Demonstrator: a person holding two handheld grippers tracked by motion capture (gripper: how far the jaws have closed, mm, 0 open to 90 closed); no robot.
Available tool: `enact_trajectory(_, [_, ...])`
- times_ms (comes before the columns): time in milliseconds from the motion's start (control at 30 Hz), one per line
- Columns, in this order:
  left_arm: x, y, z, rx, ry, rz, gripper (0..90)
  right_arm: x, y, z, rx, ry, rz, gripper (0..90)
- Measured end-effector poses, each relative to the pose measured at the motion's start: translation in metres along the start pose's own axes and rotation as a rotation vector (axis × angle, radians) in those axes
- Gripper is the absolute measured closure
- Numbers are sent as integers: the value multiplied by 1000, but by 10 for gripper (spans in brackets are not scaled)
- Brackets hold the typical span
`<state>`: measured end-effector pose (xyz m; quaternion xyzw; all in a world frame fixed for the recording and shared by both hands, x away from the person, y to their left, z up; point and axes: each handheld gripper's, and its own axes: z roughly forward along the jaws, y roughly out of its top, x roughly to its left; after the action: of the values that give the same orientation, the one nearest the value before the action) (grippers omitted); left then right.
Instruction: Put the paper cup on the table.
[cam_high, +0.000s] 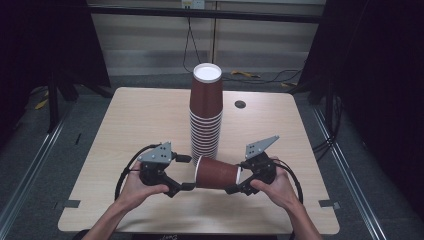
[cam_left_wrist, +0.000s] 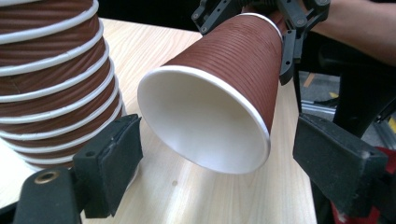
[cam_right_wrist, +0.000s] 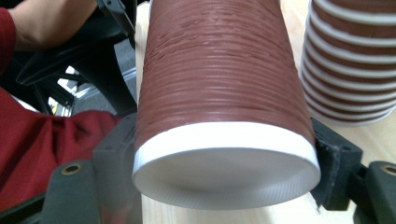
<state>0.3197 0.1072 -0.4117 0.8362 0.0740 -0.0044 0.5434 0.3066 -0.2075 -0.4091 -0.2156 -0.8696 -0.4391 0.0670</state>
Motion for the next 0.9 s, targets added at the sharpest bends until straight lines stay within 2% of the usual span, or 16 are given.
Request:
enact_trajectory(200, [-1, -1, 4, -15, -17, -6, 155, 2, 1, -3, -45, 13, -11, 244])
enact_trajectory(300, [0, -2, 4, -27, -5, -6, 155, 3, 3, -4, -65, 33, -17, 244])
enact_trajectory(533, [1, -3, 5, -47, -22, -17, 147, 6, 5, -3, -78, 47, -35, 244])
enact_trajectory(667, [2, -4, 8, -47, -21, -11, 90, 7, 7, -2, -74, 57, -42, 245])
enact_trajectory(767, [3, -4, 9, -52, -5, -21, 0, 8, 8, 0, -66, 61, -51, 244])
enact_trajectory(900, [2, -4, 9, -77, -28, -27, 6, 9, 10, 1, -76, 66, -58, 244])
